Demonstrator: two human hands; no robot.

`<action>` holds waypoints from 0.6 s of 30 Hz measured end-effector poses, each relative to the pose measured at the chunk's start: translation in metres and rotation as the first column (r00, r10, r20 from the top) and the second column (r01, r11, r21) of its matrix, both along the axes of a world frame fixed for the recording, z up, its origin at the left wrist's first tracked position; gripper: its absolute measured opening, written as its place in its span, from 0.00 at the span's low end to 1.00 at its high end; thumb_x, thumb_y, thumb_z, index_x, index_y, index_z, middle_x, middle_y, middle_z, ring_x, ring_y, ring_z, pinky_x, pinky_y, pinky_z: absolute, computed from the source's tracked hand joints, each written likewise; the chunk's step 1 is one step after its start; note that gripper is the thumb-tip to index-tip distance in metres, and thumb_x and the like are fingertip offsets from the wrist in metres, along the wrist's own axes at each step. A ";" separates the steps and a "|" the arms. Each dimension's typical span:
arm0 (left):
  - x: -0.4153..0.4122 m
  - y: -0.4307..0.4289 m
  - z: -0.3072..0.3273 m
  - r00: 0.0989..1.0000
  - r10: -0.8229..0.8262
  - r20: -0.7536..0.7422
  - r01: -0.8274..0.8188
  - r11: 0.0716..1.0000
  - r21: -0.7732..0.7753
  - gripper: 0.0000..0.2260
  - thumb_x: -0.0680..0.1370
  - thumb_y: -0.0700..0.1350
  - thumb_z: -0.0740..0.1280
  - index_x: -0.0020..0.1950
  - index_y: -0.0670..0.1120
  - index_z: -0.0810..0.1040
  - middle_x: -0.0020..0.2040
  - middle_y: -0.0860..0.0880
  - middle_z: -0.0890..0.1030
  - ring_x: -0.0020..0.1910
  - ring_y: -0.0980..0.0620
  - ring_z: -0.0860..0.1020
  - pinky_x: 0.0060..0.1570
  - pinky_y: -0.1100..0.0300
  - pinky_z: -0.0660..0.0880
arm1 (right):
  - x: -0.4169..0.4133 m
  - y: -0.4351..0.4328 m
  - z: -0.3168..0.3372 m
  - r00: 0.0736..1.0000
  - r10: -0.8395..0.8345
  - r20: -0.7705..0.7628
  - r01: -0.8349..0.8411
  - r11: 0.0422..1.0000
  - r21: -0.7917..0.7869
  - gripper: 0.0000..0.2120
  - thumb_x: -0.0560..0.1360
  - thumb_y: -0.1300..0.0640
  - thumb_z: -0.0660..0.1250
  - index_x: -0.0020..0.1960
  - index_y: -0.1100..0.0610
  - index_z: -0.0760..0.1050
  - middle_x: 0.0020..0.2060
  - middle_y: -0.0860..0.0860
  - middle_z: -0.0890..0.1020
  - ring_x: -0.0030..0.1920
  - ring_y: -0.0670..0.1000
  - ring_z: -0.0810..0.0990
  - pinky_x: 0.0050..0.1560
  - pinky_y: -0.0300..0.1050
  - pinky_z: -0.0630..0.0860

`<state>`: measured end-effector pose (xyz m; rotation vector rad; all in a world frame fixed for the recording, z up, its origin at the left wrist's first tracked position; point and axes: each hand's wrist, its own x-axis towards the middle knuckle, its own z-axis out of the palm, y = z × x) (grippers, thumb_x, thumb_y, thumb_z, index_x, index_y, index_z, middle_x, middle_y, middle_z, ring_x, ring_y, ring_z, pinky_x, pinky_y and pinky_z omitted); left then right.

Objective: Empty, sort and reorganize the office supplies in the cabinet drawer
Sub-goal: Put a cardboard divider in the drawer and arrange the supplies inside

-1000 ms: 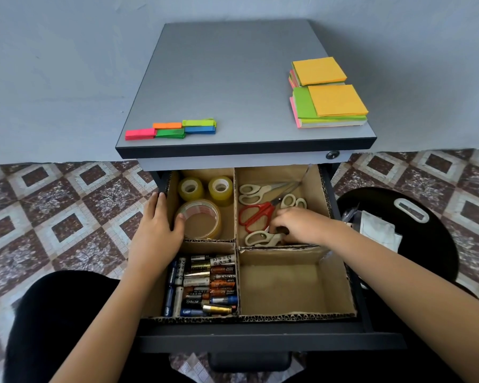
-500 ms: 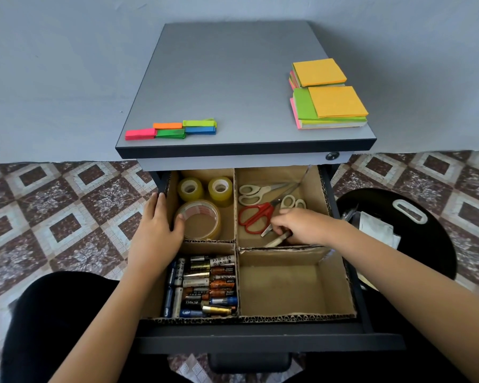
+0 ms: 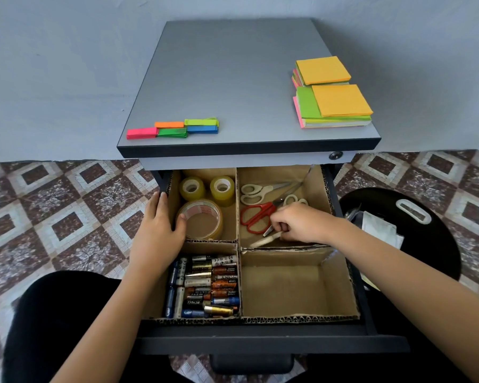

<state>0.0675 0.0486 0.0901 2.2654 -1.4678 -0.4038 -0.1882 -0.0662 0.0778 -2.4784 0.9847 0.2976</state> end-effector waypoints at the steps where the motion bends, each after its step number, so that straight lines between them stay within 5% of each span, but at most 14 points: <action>1: 0.000 0.000 0.000 1.000 0.000 -0.001 0.000 1.000 0.000 0.29 0.80 0.50 0.59 0.77 0.42 0.54 0.77 0.46 0.53 0.74 0.46 0.59 0.66 0.50 0.65 | 0.001 0.002 -0.001 1.000 0.020 0.013 -0.020 1.000 -0.021 0.06 0.71 0.64 0.67 0.42 0.56 0.71 0.39 0.50 0.74 0.43 0.53 0.74 0.45 0.49 0.74; 6: 0.000 0.000 0.000 1.000 0.003 -0.001 -0.003 1.000 -0.002 0.29 0.80 0.50 0.59 0.77 0.42 0.54 0.77 0.47 0.53 0.74 0.46 0.60 0.66 0.50 0.65 | 0.000 0.000 -0.010 0.998 0.022 -0.054 -0.021 0.999 0.031 0.06 0.72 0.64 0.67 0.46 0.56 0.73 0.42 0.51 0.74 0.45 0.55 0.75 0.46 0.49 0.72; 11: 0.000 0.000 -0.001 1.000 0.006 0.006 -0.006 1.000 -0.007 0.28 0.80 0.49 0.60 0.77 0.42 0.54 0.77 0.47 0.54 0.74 0.46 0.59 0.65 0.49 0.66 | -0.004 -0.007 -0.006 0.996 -0.038 -0.077 0.042 0.998 0.052 0.14 0.75 0.56 0.68 0.61 0.53 0.76 0.56 0.50 0.74 0.57 0.50 0.72 0.56 0.41 0.68; 18: 0.001 0.000 -0.002 1.000 0.003 0.019 -0.003 1.000 -0.003 0.28 0.80 0.49 0.59 0.77 0.42 0.54 0.77 0.47 0.54 0.74 0.46 0.59 0.65 0.50 0.66 | 0.001 -0.002 -0.015 0.997 -0.053 -0.057 0.053 0.999 -0.008 0.10 0.74 0.57 0.68 0.55 0.56 0.79 0.54 0.54 0.79 0.54 0.54 0.76 0.57 0.47 0.72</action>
